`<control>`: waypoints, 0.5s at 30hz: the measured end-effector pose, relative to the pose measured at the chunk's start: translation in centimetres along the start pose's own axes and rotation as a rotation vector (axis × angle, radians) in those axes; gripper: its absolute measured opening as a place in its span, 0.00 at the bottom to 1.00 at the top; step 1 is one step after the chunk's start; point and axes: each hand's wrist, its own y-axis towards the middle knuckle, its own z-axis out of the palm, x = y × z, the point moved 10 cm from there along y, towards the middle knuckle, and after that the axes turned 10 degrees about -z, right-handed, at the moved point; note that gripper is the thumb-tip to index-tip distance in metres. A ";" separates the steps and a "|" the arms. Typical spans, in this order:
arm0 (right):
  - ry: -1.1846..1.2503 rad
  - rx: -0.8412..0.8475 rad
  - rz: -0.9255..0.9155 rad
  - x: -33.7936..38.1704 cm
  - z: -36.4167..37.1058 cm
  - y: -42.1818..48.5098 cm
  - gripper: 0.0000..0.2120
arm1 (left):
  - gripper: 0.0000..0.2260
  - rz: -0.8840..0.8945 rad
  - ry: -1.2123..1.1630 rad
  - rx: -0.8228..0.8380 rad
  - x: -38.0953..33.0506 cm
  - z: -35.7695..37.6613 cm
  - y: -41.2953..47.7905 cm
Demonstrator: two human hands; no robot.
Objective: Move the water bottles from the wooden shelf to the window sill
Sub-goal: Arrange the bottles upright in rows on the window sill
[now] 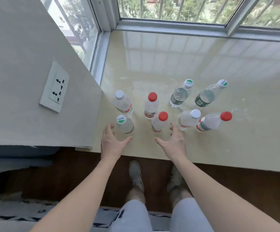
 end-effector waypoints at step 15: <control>0.119 -0.203 0.008 -0.6 1.9 2.8 0.34 | 0.27 0.198 -0.073 0.094 -3.4 1.6 4.4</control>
